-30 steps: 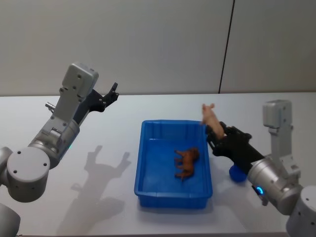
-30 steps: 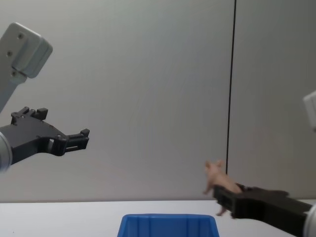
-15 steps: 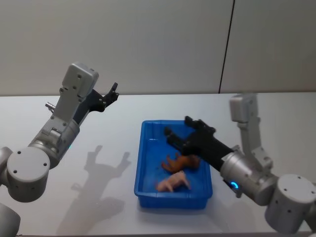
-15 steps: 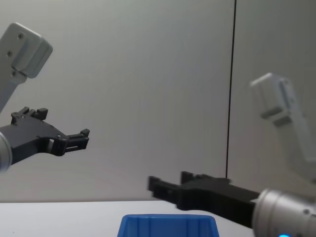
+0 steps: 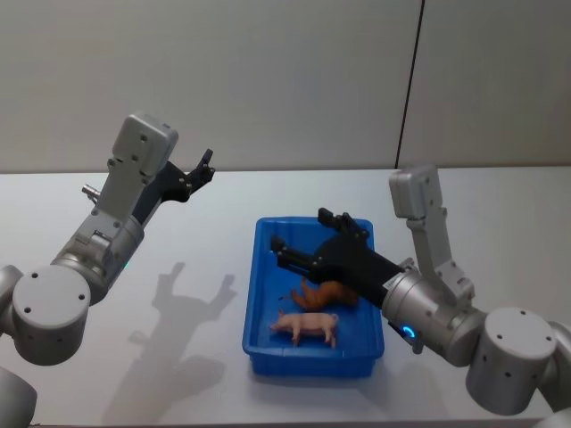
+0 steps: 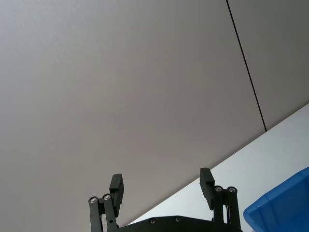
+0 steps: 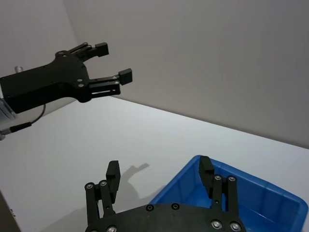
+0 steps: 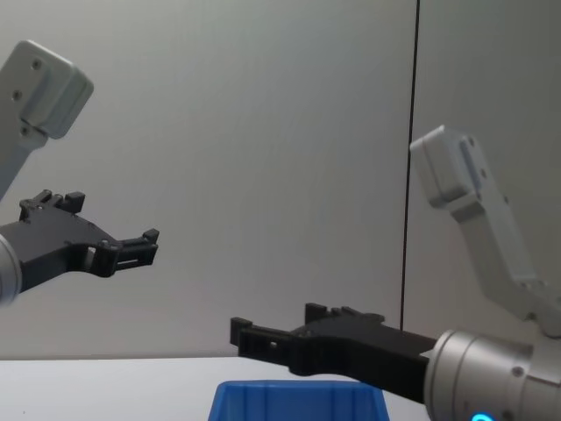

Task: Pick up the two dolls from the table and place them into the box.

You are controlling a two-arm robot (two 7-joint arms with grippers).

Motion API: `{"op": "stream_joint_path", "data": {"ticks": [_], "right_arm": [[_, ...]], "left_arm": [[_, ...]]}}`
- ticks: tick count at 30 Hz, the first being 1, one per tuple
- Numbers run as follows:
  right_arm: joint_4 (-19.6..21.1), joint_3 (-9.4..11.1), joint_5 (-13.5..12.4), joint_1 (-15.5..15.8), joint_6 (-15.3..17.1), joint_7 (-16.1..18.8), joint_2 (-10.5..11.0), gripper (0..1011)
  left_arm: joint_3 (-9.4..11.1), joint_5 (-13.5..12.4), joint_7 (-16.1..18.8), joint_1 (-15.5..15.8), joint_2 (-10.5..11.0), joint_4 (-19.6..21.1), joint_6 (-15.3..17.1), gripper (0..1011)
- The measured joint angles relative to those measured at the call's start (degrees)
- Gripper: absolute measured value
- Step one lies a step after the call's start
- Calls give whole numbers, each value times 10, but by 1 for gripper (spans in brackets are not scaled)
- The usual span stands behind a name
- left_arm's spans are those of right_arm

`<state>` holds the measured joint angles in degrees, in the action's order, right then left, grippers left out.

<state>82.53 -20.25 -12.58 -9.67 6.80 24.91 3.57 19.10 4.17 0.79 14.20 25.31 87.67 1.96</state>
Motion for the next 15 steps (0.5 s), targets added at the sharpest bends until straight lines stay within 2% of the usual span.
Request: {"op": "stream_joint_path", "data": {"ticks": [5,15], "right_arm": [[12,1,3,9,6,-21,7,1001],[50,10,6,43,26,-84,29,1001]], "left_arm": [[0,0,0,0,0,0,0,1001],[0,0,0,0,0,0,0,1001]]}}
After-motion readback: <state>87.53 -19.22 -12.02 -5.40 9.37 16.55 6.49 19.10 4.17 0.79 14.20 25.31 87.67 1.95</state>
